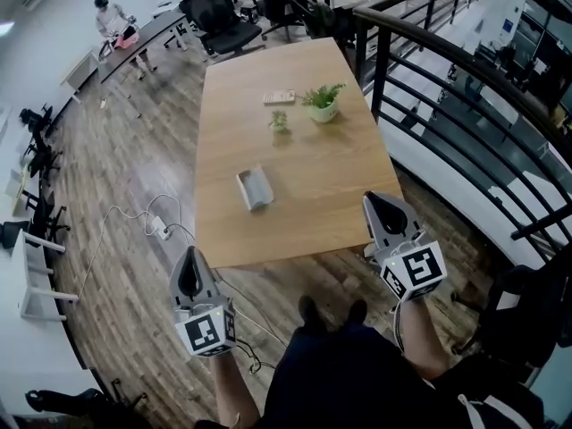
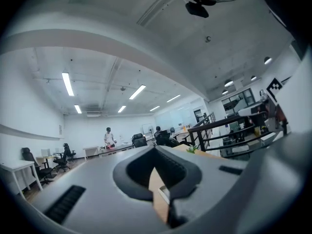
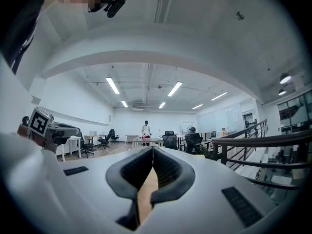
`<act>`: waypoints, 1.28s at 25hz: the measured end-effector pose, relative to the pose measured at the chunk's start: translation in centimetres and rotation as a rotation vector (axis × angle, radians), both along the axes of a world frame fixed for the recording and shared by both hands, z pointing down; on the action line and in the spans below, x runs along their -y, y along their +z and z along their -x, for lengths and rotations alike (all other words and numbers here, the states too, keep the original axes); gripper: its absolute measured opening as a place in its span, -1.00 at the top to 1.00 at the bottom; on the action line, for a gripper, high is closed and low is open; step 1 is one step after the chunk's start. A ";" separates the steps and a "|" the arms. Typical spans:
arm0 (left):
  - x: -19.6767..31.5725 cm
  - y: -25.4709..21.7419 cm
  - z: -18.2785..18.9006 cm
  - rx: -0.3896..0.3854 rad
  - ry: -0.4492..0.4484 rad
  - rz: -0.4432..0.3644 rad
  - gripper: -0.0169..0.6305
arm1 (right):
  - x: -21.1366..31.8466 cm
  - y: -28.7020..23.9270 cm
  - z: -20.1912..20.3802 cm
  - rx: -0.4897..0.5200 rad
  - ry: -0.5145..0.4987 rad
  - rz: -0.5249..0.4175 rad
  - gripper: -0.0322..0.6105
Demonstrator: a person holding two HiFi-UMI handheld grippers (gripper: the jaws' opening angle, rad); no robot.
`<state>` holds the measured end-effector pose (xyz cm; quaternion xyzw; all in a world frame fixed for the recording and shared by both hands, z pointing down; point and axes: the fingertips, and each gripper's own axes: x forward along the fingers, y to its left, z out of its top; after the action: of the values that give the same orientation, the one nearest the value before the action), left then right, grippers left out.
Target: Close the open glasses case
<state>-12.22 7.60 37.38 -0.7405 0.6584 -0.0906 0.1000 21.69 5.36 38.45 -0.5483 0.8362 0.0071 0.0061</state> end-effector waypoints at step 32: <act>22.2 4.1 7.4 -0.061 0.174 0.093 0.95 | 17.7 2.4 11.1 0.001 0.114 0.061 0.86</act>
<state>-19.57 -14.57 41.48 -0.8010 0.5896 -0.0893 0.0530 10.63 -12.31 40.84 -0.5949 0.8036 -0.0181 -0.0107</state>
